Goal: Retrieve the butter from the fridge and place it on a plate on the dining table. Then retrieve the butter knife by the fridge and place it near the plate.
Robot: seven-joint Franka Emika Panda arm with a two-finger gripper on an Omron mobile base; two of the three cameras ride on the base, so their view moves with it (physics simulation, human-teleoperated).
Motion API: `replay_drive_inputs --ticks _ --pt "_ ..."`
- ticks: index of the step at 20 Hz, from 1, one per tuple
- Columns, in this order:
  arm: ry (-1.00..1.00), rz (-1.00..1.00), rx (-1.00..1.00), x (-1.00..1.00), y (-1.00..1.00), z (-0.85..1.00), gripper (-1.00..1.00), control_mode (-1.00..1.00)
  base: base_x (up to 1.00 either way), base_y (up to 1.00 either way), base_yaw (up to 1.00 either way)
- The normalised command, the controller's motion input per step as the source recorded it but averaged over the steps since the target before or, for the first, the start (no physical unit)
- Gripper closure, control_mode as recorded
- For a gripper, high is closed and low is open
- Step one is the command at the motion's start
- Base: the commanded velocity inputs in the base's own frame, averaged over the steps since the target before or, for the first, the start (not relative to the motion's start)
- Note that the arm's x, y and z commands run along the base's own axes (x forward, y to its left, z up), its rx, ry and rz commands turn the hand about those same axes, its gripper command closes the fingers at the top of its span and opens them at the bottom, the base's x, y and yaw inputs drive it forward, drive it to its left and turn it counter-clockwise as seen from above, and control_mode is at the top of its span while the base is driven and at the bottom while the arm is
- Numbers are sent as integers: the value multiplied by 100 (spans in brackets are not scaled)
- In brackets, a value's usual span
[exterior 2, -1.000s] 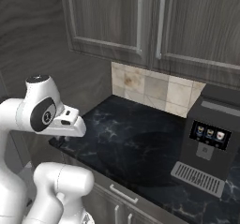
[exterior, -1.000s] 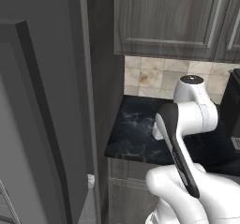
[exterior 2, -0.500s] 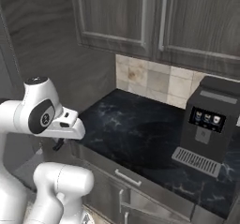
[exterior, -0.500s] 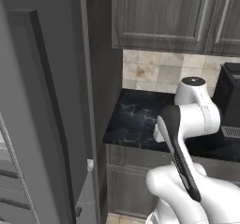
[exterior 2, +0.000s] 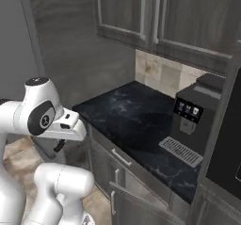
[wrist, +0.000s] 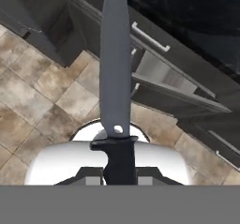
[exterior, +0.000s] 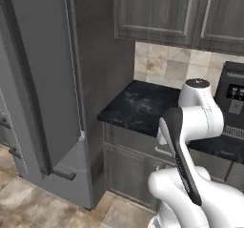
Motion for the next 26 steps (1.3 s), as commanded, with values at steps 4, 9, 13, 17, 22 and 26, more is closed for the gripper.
replay_drive_inputs --ticks 4,9,13,17,22,26 --pt "0 0 0 0 0 0 100 100 -100 -9 60" --pt "0 0 0 0 0 0 100 100 -99 -5 68" --pt "0 0 0 0 0 0 100 100 -72 -36 67" --pt "0 0 0 0 0 0 100 100 -89 -22 53" --pt "0 0 0 0 0 0 100 100 -88 1 23" --pt "0 0 0 0 0 0 100 100 -88 12 8"
